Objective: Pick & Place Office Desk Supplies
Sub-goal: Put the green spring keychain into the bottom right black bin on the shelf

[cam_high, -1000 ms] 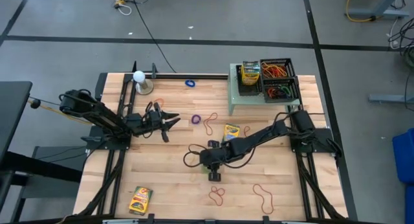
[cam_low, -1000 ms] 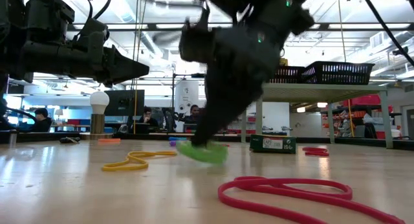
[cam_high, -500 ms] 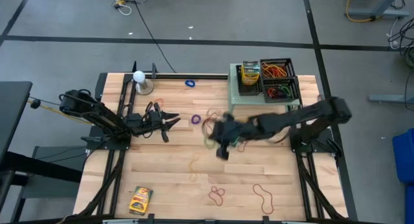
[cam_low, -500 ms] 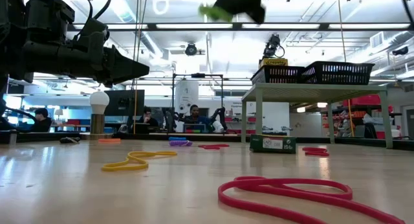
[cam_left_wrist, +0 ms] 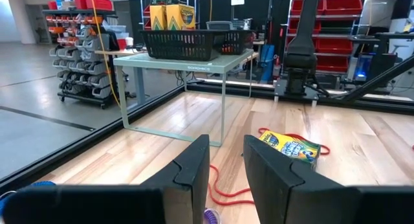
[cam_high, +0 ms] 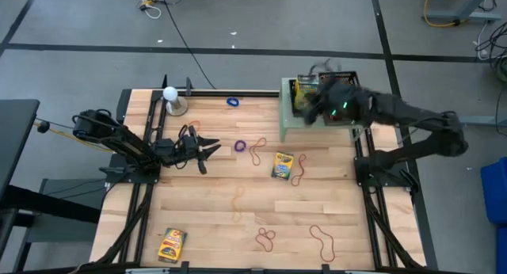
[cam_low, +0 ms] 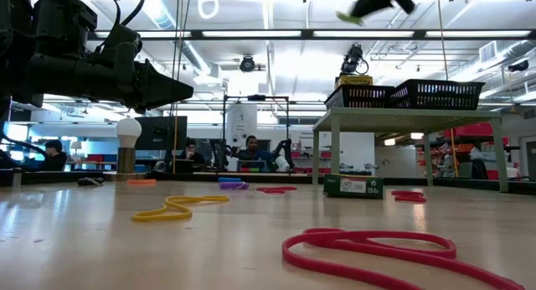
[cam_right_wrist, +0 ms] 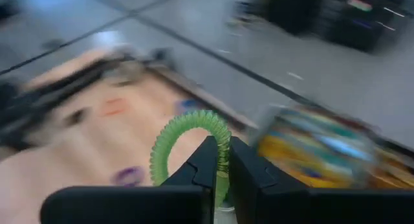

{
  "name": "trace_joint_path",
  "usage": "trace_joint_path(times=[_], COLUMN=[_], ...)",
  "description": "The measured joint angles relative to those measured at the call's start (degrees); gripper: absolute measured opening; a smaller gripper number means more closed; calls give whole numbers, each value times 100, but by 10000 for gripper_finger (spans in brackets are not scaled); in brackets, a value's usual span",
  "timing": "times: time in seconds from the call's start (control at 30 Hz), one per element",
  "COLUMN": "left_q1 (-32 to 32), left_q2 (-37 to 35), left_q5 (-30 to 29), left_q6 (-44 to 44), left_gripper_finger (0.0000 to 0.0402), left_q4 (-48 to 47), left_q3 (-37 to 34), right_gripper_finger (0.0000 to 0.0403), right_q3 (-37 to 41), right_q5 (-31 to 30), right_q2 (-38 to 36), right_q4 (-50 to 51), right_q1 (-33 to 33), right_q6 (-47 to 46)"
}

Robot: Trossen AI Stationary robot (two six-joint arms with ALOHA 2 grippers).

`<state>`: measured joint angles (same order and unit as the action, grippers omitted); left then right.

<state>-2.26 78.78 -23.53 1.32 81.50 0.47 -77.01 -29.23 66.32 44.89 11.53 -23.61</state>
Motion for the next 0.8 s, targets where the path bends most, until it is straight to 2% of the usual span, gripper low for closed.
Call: trace_joint_path(times=[0.2, 0.37, 0.5, 0.6, 0.8], left_q1=[0, 0, 0, 0, 0], left_q2=[0, 0, 0, -1, -4], left_q5=[0, 0, 0, 0, 0], left_q6=[0, 0, 0, 0, 0], left_gripper_finger=[104, 104, 104, 104, 104], left_q4=[1, -3, -1, 5, -85], left_q3=[0, 0, 0, 0, 0], right_gripper_finger=[29, 29, 29, 29, 29], right_q3=[0, 0, 0, 4, 7], right_q5=[-13, 12, 470, 816, 928], right_q2=[-394, -445, -197, 53, 381], right_q4=[640, 1176, 1462, 1409, 1579], right_q1=[1569, 2852, 3778, 4072, 4107], right_q6=[-4, 81, 208, 443, 841])
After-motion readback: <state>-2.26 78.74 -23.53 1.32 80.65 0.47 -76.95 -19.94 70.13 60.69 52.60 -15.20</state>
